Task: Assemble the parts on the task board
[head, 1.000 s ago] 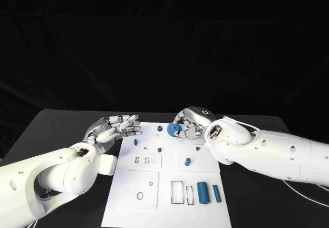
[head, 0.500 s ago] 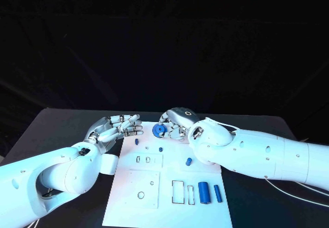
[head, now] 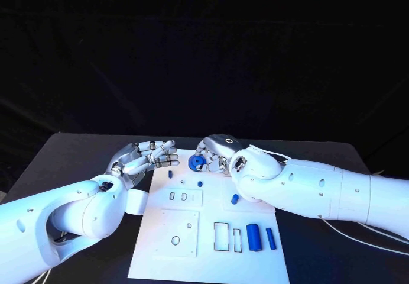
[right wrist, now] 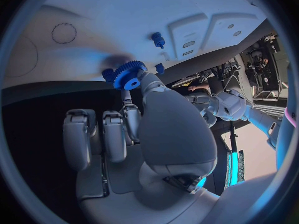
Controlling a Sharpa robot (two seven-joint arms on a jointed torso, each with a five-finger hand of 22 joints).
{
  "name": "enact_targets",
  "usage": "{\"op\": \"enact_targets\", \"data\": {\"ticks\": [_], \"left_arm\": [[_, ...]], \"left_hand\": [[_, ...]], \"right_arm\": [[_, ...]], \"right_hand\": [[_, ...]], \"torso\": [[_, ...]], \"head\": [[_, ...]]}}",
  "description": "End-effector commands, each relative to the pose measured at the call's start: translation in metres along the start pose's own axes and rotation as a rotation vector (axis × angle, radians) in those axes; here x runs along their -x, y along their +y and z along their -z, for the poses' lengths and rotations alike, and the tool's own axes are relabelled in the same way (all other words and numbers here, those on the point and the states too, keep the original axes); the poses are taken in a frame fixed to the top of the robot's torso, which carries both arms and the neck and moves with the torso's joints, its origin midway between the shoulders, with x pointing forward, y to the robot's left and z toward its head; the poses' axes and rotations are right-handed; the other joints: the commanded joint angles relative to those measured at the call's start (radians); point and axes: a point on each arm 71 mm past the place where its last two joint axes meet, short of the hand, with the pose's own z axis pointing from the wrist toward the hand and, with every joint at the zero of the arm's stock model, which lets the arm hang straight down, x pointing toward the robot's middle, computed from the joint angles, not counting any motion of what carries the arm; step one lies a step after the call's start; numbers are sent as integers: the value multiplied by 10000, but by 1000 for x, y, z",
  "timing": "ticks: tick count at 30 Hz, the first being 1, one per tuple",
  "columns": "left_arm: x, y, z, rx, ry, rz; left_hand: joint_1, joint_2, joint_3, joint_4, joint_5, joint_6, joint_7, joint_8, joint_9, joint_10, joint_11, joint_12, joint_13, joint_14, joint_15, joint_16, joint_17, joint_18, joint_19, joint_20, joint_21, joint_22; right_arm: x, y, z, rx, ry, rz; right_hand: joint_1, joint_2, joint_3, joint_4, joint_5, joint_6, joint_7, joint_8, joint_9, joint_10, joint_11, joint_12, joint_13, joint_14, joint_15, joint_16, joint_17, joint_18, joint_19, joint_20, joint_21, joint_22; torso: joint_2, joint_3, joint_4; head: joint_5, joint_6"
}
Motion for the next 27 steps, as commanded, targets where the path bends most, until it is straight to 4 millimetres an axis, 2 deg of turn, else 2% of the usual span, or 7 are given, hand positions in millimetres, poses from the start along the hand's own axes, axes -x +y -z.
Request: {"op": "enact_targets", "data": {"ticks": [1, 14, 22, 27], "left_arm": [[-3, -1, 0, -58, 221, 96], [-3, -1, 0, -74, 193, 86], [-3, -1, -1, -84, 191, 86], [-3, -1, -1, -78, 181, 82]], "left_hand": [[73, 31, -23, -32, -68, 56, 168, -35, -14, 6, 42, -35, -9, -88, -9, -35, -12, 53, -40, 2, -6, -10], [73, 31, -23, -32, -68, 56, 168, -35, -14, 6, 42, -35, -9, -88, -9, -35, -12, 53, -40, 2, -6, -10], [87, 37, -19, -43, -70, 56, 169, -46, -14, 5, 42, -48, -9, -86, -8, -45, -12, 52, -48, 2, -1, -9], [87, 37, -19, -43, -70, 56, 169, -46, -14, 5, 42, -48, -9, -86, -8, -45, -12, 52, -48, 2, -1, -9]], "right_arm": [[-4, 1, -1, 0, 393, 239], [-8, 0, -4, -71, 652, 274], [-11, 1, -5, -71, 622, 203], [-11, 1, -5, -70, 600, 168]], "right_hand": [[-56, 50, 58, 1, 36, 28, -7, 22, 137, 62, 14, 54, 439, 937, -70, 57, 2156, -182, 305, -72, -11, 1712], [-147, 1, 87, 53, -91, -54, 32, -47, 129, 4, 47, 6, 394, 930, -44, 46, 2130, -172, 277, -57, -43, 1683], [-277, -86, 128, 128, -189, -412, 181, -325, 46, -58, 172, -31, 360, 926, 54, 41, 2117, -172, 271, 12, -58, 1684], [-386, -157, 117, 186, -411, -792, 322, -638, -57, -146, 303, -94, 291, 926, 167, 42, 2118, -161, 238, 110, -101, 1651]], "torso": [[-7, 6, -8], [-5, 7, -5], [-3, 7, 6], [-8, 12, -9]], "head": [[-4, -34], [29, -65], [31, -71], [43, -86]]}}
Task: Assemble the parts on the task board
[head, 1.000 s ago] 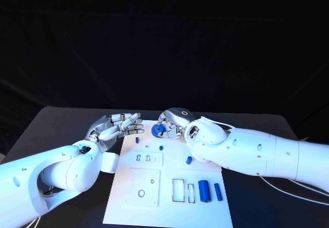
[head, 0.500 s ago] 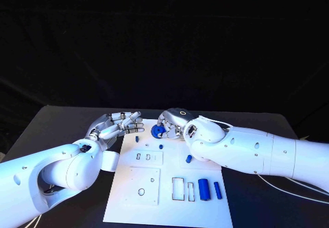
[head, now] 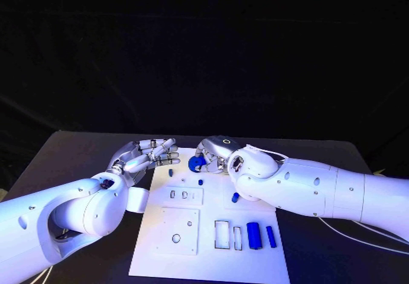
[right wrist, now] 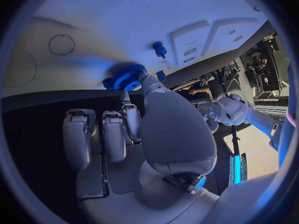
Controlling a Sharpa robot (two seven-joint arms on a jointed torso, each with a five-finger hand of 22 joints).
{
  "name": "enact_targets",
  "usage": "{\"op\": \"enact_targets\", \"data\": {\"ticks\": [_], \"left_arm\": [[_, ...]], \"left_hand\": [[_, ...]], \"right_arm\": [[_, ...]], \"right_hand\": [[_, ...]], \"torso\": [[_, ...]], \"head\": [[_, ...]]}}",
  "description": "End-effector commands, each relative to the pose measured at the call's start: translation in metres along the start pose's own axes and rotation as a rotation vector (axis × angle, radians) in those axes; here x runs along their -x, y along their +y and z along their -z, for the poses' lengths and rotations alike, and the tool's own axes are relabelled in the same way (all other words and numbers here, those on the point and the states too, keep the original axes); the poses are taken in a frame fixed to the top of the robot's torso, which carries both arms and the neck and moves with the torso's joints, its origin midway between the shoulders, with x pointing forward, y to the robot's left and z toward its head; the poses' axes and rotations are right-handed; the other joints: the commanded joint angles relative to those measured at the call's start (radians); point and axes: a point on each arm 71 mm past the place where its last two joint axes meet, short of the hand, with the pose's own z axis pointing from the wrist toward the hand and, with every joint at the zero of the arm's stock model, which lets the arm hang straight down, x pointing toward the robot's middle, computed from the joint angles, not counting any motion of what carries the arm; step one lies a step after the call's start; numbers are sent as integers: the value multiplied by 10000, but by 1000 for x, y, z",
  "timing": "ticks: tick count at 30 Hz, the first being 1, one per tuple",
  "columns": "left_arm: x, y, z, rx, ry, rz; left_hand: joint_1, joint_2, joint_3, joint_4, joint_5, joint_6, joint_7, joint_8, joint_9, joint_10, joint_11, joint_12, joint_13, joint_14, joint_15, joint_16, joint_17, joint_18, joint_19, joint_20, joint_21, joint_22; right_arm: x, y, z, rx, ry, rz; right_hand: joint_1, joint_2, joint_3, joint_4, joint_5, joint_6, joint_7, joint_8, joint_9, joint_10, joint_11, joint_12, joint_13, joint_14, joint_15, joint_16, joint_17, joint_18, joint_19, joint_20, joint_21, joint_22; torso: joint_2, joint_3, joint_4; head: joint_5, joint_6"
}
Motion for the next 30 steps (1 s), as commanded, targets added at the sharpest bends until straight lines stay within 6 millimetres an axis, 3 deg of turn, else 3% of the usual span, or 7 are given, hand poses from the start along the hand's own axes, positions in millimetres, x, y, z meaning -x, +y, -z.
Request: {"op": "enact_targets", "data": {"ticks": [1, 8, 13, 18, 30], "left_arm": [[-3, -1, 0, -82, 184, 78], [-2, -1, 0, -71, 183, 77], [-2, -1, 0, -61, 167, 71], [-2, -1, 0, -60, 155, 67], [-3, -1, -1, -56, 172, 74]], "left_hand": [[87, 37, -20, -43, -33, 57, 169, -47, -14, 5, 42, -48, -9, -86, -8, -46, -12, 52, -48, 2, -1, -9], [87, 37, -20, -43, -33, 57, 169, -47, -14, 5, 42, -48, -9, -86, -8, -46, -12, 52, -48, 2, -1, -9], [87, 37, -20, -43, -33, 57, 169, -47, -14, 5, 42, -48, -9, -86, -8, -46, -12, 52, -48, 2, -1, -9], [100, 40, -18, -55, -35, 50, 173, -62, -15, -2, 45, -65, -10, -85, -6, -57, -11, 52, -55, 3, 6, -7], [113, 40, -16, -66, -37, 38, 176, -78, -17, -14, 49, -83, -12, -84, -4, -66, -11, 51, -61, 3, 12, -5]], "right_arm": [[-1, 1, 0, 39, 89, 32], [-2, 1, 0, 57, 215, 4], [-3, 0, 1, 28, 377, -9], [-4, -2, 2, -42, 539, 17], [-6, -8, 3, -279, 706, 82]], "right_hand": [[-26, -153, -25, 79, -94, -181, 60, -164, -62, -19, 109, -65, 278, 925, 113, 41, 2117, -158, 230, 129, -62, 1636], [-481, -287, -242, 388, -122, -261, 123, -363, -123, -36, 187, -46, 284, 933, 196, 60, 2162, -158, 239, 229, -65, 1655], [-854, -235, -350, 655, 391, -50, 79, -360, -110, 11, 158, 25, 350, 946, 181, 85, 2217, -165, 266, 238, -46, 1693], [-1192, -141, -410, 684, 887, 42, 56, -405, -120, 31, 138, 60, 384, 958, 163, 107, 2270, -170, 282, 223, -35, 1719], [-1439, -75, -450, 689, 1071, 84, 49, -458, -133, 40, 131, 80, 403, 964, 157, 119, 2297, -175, 298, 215, -24, 1743]], "torso": [[3, 4, -13], [-1, 3, -9], [-1, 4, -9], [0, -3, -9], [-2, 2, -9]], "head": [[10, -5], [9, 16], [13, 16], [9, 18], [-2, 4]]}}
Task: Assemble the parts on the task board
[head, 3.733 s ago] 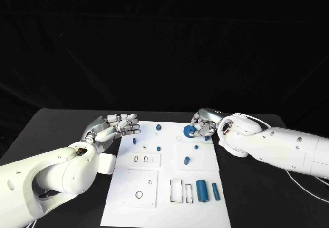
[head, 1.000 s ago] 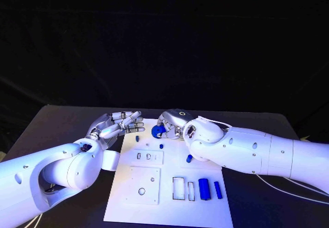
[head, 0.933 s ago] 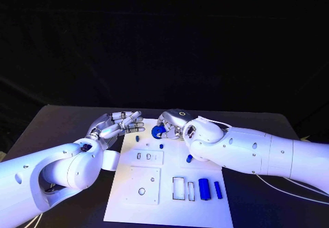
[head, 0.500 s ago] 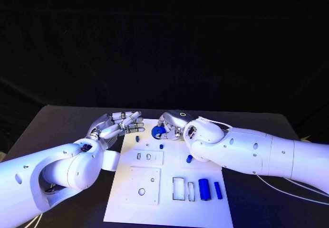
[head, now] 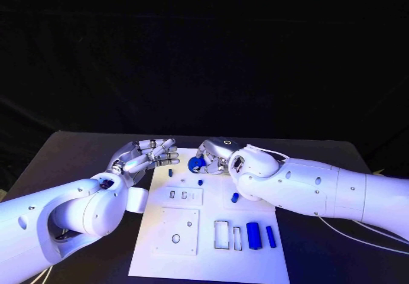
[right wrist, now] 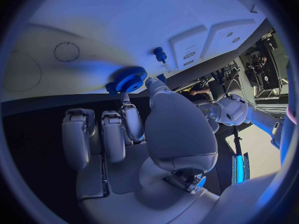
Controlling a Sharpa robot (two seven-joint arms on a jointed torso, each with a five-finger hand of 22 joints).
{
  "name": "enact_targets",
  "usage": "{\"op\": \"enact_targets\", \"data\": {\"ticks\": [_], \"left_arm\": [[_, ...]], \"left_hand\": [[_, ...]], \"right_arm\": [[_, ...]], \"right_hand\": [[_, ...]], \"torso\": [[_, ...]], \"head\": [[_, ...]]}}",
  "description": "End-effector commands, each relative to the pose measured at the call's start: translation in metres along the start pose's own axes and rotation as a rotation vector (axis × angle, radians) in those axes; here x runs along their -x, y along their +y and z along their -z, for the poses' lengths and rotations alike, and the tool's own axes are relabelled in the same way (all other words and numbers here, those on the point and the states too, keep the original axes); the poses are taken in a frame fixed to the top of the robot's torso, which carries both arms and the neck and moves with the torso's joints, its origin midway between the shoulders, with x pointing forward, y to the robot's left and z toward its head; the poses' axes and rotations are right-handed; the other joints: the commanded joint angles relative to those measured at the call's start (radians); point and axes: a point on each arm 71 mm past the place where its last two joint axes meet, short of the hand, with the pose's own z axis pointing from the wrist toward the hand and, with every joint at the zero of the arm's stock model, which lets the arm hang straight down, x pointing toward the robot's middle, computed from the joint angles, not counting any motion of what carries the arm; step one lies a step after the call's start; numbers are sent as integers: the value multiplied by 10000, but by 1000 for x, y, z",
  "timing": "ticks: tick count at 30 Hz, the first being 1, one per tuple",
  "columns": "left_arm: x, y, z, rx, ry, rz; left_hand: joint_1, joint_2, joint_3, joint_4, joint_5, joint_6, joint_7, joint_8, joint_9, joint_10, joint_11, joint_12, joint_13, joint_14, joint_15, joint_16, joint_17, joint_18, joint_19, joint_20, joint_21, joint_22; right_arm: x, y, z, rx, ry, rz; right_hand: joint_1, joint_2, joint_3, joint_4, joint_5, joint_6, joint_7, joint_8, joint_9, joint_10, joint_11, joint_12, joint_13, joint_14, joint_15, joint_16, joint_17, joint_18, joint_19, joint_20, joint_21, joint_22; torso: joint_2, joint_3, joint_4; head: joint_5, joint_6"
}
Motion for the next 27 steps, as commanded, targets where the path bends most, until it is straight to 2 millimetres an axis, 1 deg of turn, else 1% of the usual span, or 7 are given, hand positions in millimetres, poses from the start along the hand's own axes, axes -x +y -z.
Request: {"op": "enact_targets", "data": {"ticks": [1, 4, 9, 11, 19, 23, 27], "left_arm": [[-3, -1, -1, -65, 191, 78], [-3, -1, -1, -65, 185, 75], [-2, -1, -1, -70, 142, 60], [-1, -1, -1, -71, 131, 55], [0, -1, -1, -71, 104, 46], [1, -1, -1, -68, 80, 37], [2, -1, -1, -67, 54, 28]], "left_hand": [[80, 0, -16, -72, -38, 35, 177, -38, -18, -18, 50, -39, -12, -82, -4, -69, -10, 51, -63, 3, 14, -5], [80, 0, -16, -72, -38, 35, 177, -38, -18, -18, 50, -39, -12, -82, -4, -69, -10, 51, -63, 3, 14, -5], [80, 0, -16, -72, -38, 35, 177, -38, -18, -18, 50, -39, -12, -82, -4, -69, -10, 51, -63, 3, 14, -5], [80, 0, -16, -72, -38, 35, 177, -38, -18, -18, 50, -39, -12, -82, -4, -69, -10, 51, -63, 3, 14, -5], [80, 0, -16, -72, -38, 35, 177, -38, -18, -18, 50, -39, -12, -82, -4, -69, -10, 51, -63, 3, 14, -5], [80, 0, -16, -72, -38, 35, 177, -38, -18, -18, 50, -39, -12, -82, -4, -69, -10, 51, -63, 3, 14, -5], [93, 2, -14, -84, -39, 31, 178, -51, -18, -23, 52, -53, -12, -74, -4, -75, -8, 51, -69, 3, 20, -3]], "right_arm": [[-5, -4, 2, -170, 349, 102], [-5, -5, 4, -210, 350, 91], [-4, -8, 8, -233, 229, 40], [-3, -9, 10, -227, 104, 0], [7, -18, 29, -234, -526, -287], [20, -31, 49, -214, -731, -821], [34, -50, 67, -279, -641, -1446]], "right_hand": [[-137, 18, -28, -7, 106, 61, 1, -73, 12, 68, -19, 58, 411, 963, 16, 37, 2290, -178, 320, 51, 18, 1751], [-137, 18, -27, -7, 107, 61, 1, -73, 12, 68, -19, 58, 411, 963, 16, 37, 2290, -178, 320, 51, 18, 1751], [-137, 20, -25, -11, 121, 63, 1, -76, 11, 89, -19, 80, 436, 965, 15, 41, 2298, -181, 328, 51, 27, 1761], [-135, 18, -25, -14, 128, 65, 0, -77, 11, 105, -20, 98, 456, 966, 15, 42, 2302, -183, 335, 50, 34, 1768], [-117, 3, -22, -32, 144, 80, -5, -77, 12, 144, -24, 139, 501, 966, 13, 43, 2303, -191, 357, 49, 57, 1795], [171, -31, 67, -129, -97, 192, -35, -88, 16, 137, -53, 128, 482, 934, -14, -10, 2175, -160, 276, 29, -41, 1705], [777, -106, 214, -430, -628, 289, -47, -118, 11, 131, -74, 117, 472, 916, -36, -42, 2102, -135, 205, 6, -129, 1631]], "torso": [[-4, -1, 1], [2, -4, -6], [1, 14, -14], [2, 11, -9], [0, 10, -7], [-16, 12, -29], [-49, 23, -97]], "head": [[11, -7], [13, 2], [29, -4], [20, -3], [15, 22], [7, 40], [-26, 57]]}}
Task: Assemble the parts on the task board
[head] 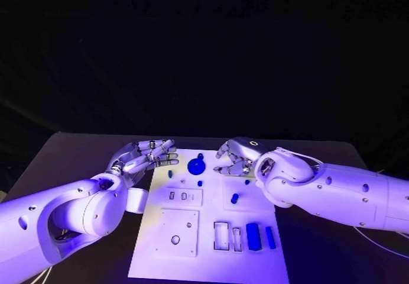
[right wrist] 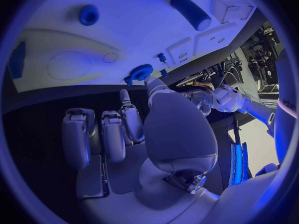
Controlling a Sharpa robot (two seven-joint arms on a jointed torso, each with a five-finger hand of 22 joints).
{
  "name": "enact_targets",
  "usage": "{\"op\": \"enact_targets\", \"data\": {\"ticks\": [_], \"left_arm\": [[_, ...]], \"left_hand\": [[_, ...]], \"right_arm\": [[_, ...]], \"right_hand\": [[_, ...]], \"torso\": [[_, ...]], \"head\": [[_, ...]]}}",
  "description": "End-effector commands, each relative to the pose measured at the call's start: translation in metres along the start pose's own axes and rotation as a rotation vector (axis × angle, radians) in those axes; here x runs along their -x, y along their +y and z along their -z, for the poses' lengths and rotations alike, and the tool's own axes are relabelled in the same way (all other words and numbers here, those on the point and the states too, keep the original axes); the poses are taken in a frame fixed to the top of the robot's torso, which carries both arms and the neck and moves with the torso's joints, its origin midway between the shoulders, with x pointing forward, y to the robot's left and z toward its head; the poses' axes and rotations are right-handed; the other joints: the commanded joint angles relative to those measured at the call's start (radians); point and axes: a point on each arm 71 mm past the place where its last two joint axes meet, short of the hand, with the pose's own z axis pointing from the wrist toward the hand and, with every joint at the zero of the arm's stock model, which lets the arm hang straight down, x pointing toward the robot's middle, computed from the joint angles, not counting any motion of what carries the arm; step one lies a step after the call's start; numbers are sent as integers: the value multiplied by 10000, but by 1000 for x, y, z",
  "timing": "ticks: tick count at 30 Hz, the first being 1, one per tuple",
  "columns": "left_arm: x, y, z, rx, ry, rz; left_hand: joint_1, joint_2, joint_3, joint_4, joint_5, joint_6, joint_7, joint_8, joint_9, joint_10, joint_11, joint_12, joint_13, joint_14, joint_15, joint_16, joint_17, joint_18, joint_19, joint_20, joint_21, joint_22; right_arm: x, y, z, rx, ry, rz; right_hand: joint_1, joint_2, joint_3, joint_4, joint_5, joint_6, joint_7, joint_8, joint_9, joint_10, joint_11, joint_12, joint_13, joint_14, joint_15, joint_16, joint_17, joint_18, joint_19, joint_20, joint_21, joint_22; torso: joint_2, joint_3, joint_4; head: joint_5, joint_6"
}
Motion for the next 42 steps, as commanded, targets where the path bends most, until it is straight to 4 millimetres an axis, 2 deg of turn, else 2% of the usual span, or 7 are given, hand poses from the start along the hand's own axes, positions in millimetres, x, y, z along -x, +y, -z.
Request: {"op": "enact_targets", "data": {"ticks": [1, 9, 18, 26, 30, 34, 42], "left_arm": [[-1, -1, 0, -72, 126, 53], [2, -1, -2, -75, 75, 35], [3, 0, -3, -67, 59, 30], [4, 1, -4, -57, 29, 19], [6, 1, -4, -54, -11, 4], [8, 1, -4, -55, -63, -14], [8, 1, -5, -49, -49, -9]], "left_hand": [[93, 2, 15, -55, -39, 31, 178, -49, -10, -23, 52, -37, -12, -74, -4, -35, -8, 51, -69, 3, 20, -3], [95, 1, 14, -57, -40, 32, 177, -51, -9, -22, 52, -39, -12, -71, -4, -35, -7, 51, -70, 2, 22, -2], [96, 0, 12, -59, -40, 34, 176, -53, -9, -19, 51, -41, -11, -65, -5, -36, -6, 51, -72, 3, 24, -2], [93, 0, 10, -58, -42, 36, 176, -55, -8, -18, 51, -44, -10, -61, -6, -36, -5, 51, -74, 3, 26, -1], [93, 0, 10, -58, -42, 36, 176, -55, -8, -18, 51, -44, -10, -61, -6, -36, -5, 51, -74, 3, 26, -1], [93, 0, 10, -58, -42, 36, 176, -55, -8, -18, 51, -44, -10, -61, -6, -36, -5, 51, -74, 3, 26, -1], [93, 0, 10, -58, -42, 36, 176, -55, -8, -18, 51, -44, -10, -61, -6, -36, -5, 51, -74, 3, 26, -1]], "right_arm": [[12, -12, 11, 181, -22, -1058], [30, -60, 38, -361, -355, -1309], [27, -93, 58, -846, -476, -1331], [15, -105, 63, -1141, -216, -1434], [10, -106, 66, -1175, -108, -1542], [7, -107, 66, -1198, -18, -1602], [0, -109, 61, -1414, 92, -1595]], "right_hand": [[425, -62, 73, -243, -399, 114, 4, -56, -12, 27, -29, 21, 465, 912, -38, -49, 2082, -127, 180, 4, -83, 1607], [923, -139, 158, -539, -567, 57, 37, -188, -65, 91, -11, 81, 538, 925, -25, -28, 2137, -132, 189, 6, -83, 1628], [939, -266, 24, -523, -356, -105, 99, -348, -126, 73, 45, 58, 509, 932, 18, -16, 2165, -135, 196, 37, -85, 1641], [871, -295, -96, -439, -273, -140, 120, -400, -142, 63, 70, 50, 500, 930, 43, -20, 2157, -129, 182, 60, -107, 1629], [795, -272, -250, -304, 51, -98, 118, -417, -141, 82, 72, 73, 522, 935, 51, -12, 2177, -131, 194, 76, -102, 1647], [793, -266, -264, -292, 78, -89, 117, -417, -140, 91, 71, 83, 533, 936, 50, -10, 2182, -133, 199, 77, -97, 1653], [901, -182, -260, -307, 109, -16, 103, -400, -130, 115, 57, 110, 561, 941, 42, 0, 2205, -142, 225, 74, -72, 1685]], "torso": [[-43, 9, -81], [-104, 68, -230], [-144, 124, -263], [-125, 112, -248], [-118, 118, -250], [-133, 100, -264], [-136, 103, -246]], "head": [[-38, 18], [-54, 21], [-184, -8], [-193, -38], [-175, -71], [-163, -112], [-190, -147]]}}
